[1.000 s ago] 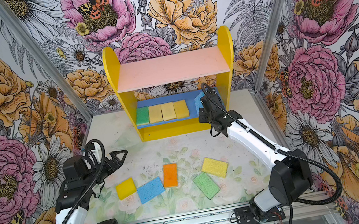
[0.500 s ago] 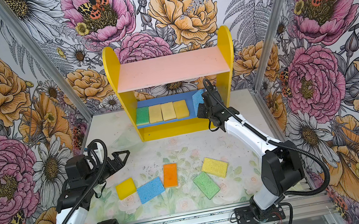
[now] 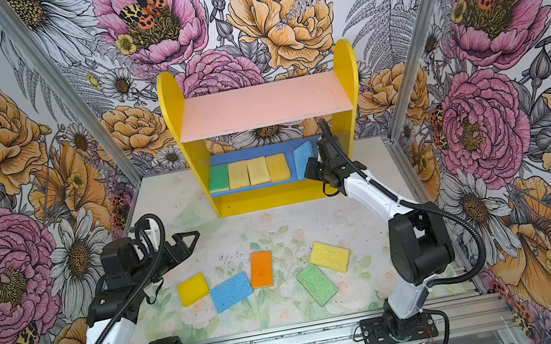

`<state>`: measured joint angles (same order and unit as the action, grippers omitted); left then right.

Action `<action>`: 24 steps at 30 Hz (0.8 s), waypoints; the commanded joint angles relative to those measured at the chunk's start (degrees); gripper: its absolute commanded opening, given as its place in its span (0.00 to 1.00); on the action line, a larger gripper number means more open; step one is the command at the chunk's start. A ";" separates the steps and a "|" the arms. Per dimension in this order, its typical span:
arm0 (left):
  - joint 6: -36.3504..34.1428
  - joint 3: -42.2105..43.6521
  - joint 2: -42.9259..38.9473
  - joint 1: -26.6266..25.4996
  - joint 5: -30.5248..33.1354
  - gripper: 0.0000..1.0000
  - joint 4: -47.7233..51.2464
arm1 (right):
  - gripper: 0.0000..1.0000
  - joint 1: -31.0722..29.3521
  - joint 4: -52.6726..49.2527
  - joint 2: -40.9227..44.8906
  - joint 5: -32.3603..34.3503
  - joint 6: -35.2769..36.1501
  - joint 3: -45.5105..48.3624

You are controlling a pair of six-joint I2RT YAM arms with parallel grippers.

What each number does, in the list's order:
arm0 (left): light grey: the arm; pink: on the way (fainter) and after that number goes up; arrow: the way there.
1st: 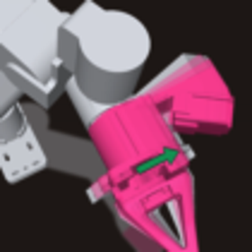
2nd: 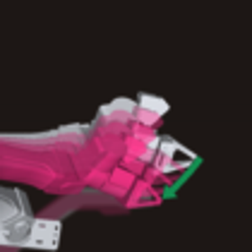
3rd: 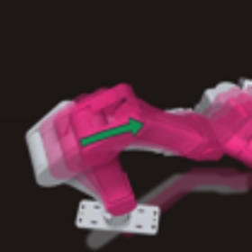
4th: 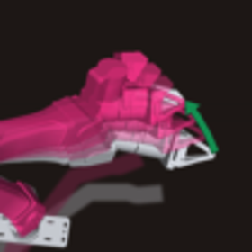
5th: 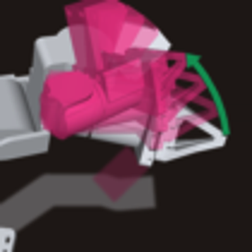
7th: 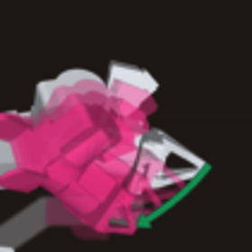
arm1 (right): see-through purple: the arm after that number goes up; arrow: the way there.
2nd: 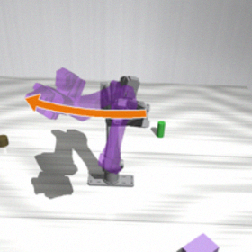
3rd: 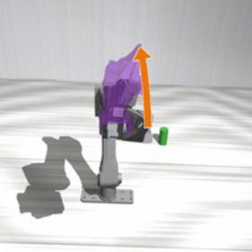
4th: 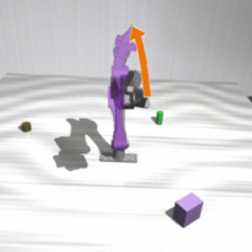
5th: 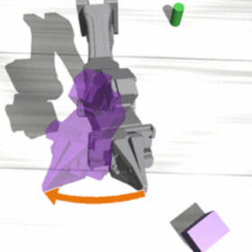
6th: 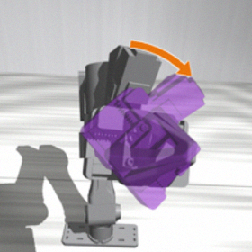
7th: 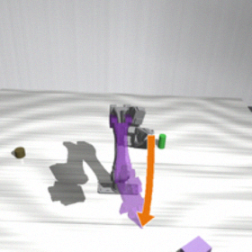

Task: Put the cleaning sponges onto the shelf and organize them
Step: 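Lower the blue sponge beside the shelved yellow sponges and press it into line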

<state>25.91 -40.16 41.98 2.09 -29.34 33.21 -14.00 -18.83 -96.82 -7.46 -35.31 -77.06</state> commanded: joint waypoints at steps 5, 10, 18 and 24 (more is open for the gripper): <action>-1.04 0.62 -0.40 -0.63 1.12 0.99 -1.00 | 0.04 1.68 1.53 -2.57 -5.84 -1.04 -2.98; -1.04 0.64 -0.49 -0.85 1.31 0.99 -0.96 | 0.08 2.41 1.54 -4.44 -7.17 -1.08 -4.22; -1.04 0.57 -0.49 -1.08 1.66 0.99 -0.87 | 0.09 2.66 1.52 -6.43 -9.00 -1.49 -6.39; -1.03 0.59 -0.56 -1.17 1.68 0.99 -0.74 | 0.09 2.63 1.57 -6.59 -10.66 -1.18 -6.68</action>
<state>25.91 -40.16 41.98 1.34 -28.86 33.21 -11.64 -18.06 -102.96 -16.51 -36.60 -81.71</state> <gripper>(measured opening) 0.987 0.087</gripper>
